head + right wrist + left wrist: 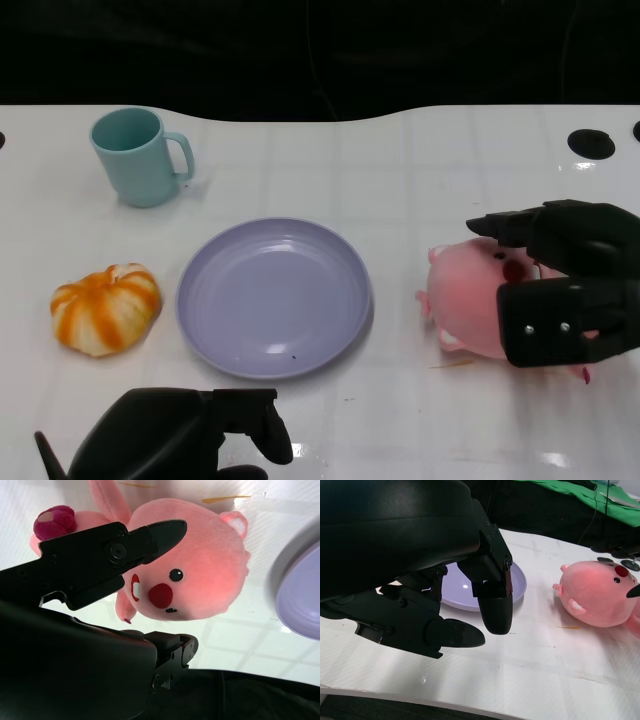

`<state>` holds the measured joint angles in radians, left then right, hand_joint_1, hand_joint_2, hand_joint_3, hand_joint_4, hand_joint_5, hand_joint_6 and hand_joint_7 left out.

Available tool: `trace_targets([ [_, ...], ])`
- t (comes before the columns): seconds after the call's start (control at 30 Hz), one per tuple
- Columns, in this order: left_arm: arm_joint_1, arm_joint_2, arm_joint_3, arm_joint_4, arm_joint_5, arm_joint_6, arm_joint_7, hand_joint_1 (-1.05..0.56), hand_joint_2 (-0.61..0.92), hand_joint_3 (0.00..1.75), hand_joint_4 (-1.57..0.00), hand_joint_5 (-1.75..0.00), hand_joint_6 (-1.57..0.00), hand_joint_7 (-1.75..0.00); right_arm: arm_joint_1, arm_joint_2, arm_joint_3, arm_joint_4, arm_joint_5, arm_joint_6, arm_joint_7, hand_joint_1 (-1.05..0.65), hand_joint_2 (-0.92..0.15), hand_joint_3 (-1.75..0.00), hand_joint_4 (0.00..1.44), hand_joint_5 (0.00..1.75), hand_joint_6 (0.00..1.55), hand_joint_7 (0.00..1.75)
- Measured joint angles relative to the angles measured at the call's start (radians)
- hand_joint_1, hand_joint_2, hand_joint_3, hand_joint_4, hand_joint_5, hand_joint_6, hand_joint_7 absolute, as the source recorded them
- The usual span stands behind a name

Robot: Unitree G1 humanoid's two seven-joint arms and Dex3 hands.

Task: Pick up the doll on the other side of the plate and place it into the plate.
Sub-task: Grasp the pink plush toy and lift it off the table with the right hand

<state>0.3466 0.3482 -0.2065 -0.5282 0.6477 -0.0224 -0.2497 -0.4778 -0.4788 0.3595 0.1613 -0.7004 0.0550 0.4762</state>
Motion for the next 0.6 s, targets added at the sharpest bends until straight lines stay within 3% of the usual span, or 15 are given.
trace_targets([
  [0.43,0.018,0.008,0.01,0.0,-0.007,-0.007,0.0,-0.26,0.92,0.21,-0.68,-1.5,-0.67,-1.08,-0.161,0.13,0.083,0.428,-0.013,-0.054,-0.177,-0.77,-0.92,-0.03,0.09,0.22,0.19,0.03],
  [0.57,0.023,0.009,0.011,-0.001,-0.007,-0.007,0.0,-0.26,0.92,0.2,-0.68,-1.52,-0.66,-1.09,-0.179,0.178,0.084,0.526,-0.006,-0.066,-0.312,-0.52,-0.92,-0.05,0.4,0.27,0.56,0.1],
  [0.6,0.023,0.009,0.012,-0.002,-0.007,-0.007,0.0,-0.27,0.92,0.2,-0.68,-1.53,-0.66,-1.09,-0.18,0.19,0.08,0.545,0.002,-0.073,-0.351,-0.39,-0.92,-0.03,0.61,0.32,0.76,0.13],
])
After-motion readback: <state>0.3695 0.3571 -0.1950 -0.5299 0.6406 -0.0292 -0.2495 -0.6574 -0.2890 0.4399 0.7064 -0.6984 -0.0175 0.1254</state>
